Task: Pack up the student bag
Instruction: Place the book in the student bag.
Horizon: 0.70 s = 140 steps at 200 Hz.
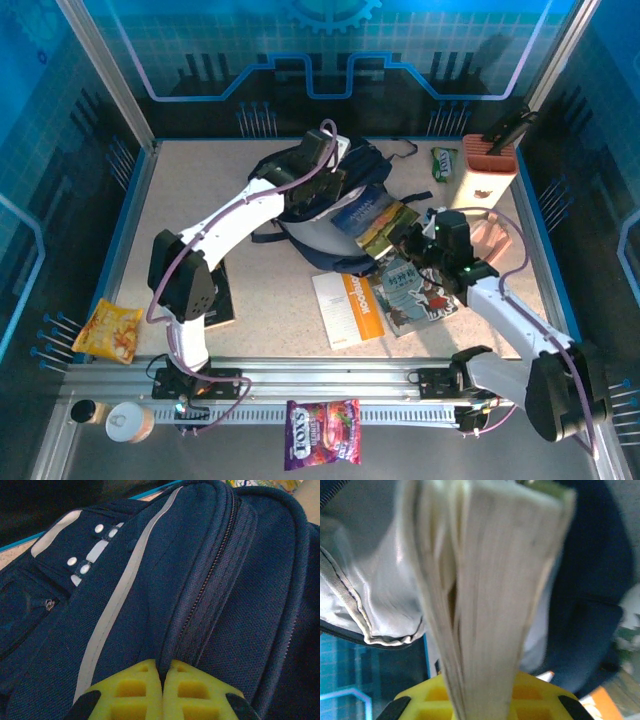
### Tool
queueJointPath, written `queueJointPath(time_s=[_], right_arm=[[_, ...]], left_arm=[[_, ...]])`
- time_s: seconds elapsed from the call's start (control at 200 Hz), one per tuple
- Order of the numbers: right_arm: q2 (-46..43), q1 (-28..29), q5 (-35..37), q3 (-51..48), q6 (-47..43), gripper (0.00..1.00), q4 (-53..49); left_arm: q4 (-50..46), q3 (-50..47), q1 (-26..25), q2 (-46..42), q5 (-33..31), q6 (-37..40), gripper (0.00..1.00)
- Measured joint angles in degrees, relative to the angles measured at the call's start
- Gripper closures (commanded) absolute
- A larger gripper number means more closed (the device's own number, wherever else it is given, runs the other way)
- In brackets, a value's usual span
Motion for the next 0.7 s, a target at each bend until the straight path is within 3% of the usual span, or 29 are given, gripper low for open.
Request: queueJointPath(time_s=[0.445, 0.7], right_arm=[[20.9, 6.6, 4.2, 11.3, 8.5, 0.97, 15.4], [30.3, 9.5, 9.9, 18.3, 11.7, 0.97, 15.7]], left_arm=[[0.6, -1.1, 0.0, -1.6, 1.5, 0.0, 1.0], [0.9, -1.1, 0.0, -1.6, 1.5, -0.1, 1.0]])
